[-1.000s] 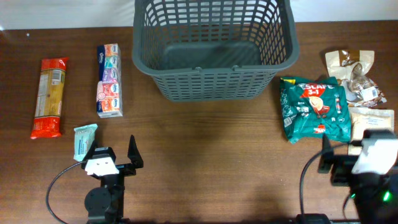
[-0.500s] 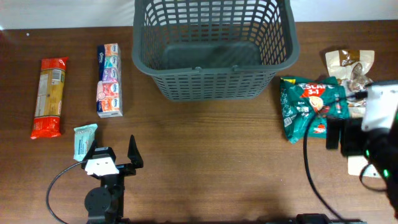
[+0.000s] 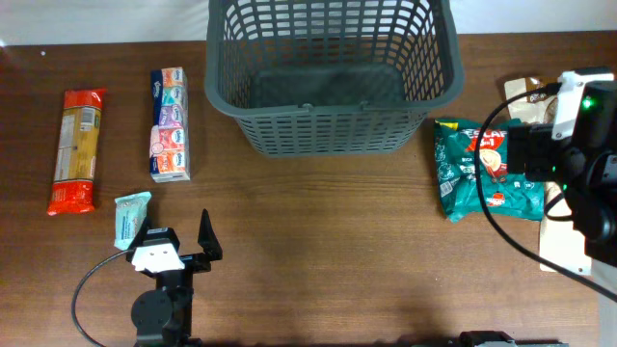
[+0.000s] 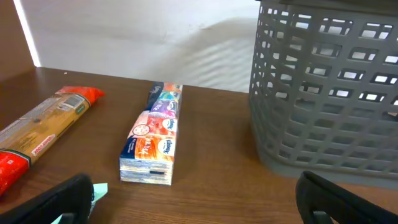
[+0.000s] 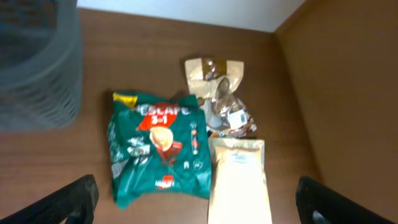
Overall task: Pack container
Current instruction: 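Move the right gripper over the green Nescafe bag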
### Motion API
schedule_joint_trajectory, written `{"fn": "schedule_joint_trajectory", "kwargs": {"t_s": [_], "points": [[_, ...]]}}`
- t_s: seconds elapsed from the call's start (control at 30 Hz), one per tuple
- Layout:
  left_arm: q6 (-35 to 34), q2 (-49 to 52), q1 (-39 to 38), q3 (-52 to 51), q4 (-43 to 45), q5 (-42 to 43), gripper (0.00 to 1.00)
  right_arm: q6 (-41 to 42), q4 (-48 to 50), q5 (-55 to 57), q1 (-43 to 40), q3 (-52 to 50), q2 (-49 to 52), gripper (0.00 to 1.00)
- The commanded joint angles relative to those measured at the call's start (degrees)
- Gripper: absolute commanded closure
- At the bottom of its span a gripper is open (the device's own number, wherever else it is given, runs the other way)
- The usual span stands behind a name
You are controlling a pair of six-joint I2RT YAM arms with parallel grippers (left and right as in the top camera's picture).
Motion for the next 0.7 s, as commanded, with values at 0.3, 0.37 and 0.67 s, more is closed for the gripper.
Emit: {"fn": "schedule_joint_trajectory", "kwargs": {"t_s": [0.3, 0.37, 0.67], "points": [[-0.09, -0.48, 0.35, -0.33, 0.09, -0.28, 0.01, -1.95, 7.76, -12.46, -15.56, 0.76, 11.37, 0.01], [-0.09, -0.48, 0.35, -0.33, 0.09, -0.28, 0.01, -3.58, 8.26, -17.05, -17.29, 0.76, 13.55, 0.01], [-0.09, -0.48, 0.35, -0.33, 0.07, -0.28, 0.01, -11.89, 4.44, -31.10, -18.78, 0.76, 22.73, 0.01]]}}
